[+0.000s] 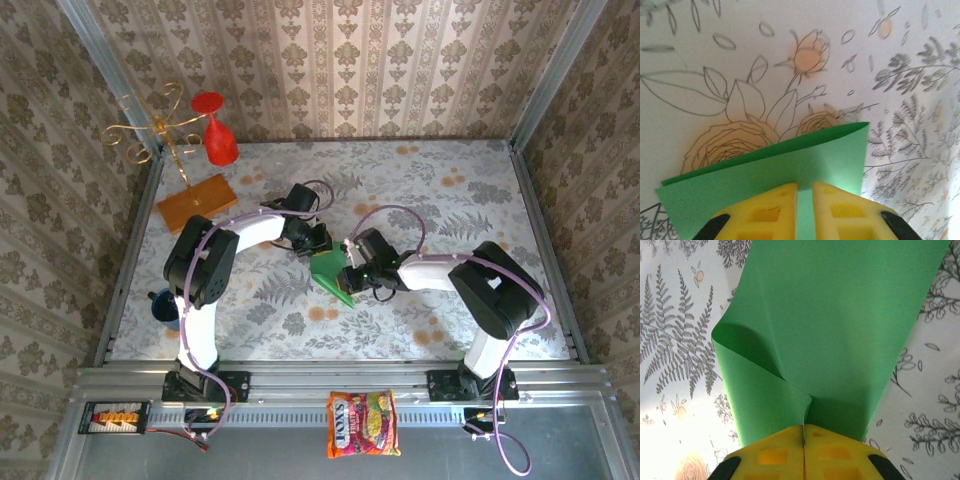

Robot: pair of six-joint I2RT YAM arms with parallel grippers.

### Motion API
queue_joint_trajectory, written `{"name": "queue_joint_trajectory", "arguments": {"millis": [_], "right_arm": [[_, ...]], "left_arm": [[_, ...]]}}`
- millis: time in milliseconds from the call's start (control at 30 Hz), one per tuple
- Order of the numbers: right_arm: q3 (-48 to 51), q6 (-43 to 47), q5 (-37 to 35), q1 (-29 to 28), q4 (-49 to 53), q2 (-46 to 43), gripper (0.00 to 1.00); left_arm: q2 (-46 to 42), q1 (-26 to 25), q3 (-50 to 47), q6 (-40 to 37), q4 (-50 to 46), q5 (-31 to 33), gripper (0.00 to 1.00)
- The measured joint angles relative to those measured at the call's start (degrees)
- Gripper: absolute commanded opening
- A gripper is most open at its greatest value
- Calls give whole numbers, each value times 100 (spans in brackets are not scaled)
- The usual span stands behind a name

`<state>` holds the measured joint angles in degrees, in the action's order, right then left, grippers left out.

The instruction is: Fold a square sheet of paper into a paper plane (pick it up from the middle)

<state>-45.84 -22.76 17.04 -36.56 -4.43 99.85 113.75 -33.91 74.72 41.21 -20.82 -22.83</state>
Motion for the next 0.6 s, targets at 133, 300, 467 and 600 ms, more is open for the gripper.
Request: {"name": "queue_joint_trajectory", "arguments": {"millis": [133,300,467,600], "right_arm": [[-201,-155,-33,0,-2,170,7],[-400,-280,-55,7,0,332,8],[-435,-304,-52,17,-2,365,8],[-446,-317,-52,20,-2,374,8]], "left_arm": [[-715,166,-385,341,221,382,19],[-1725,334,-1152,802,586,632,21],[-1923,-7,-1775,1357,968,686,22],[-1921,-372,-2155,1829,1139,684,18]]}}
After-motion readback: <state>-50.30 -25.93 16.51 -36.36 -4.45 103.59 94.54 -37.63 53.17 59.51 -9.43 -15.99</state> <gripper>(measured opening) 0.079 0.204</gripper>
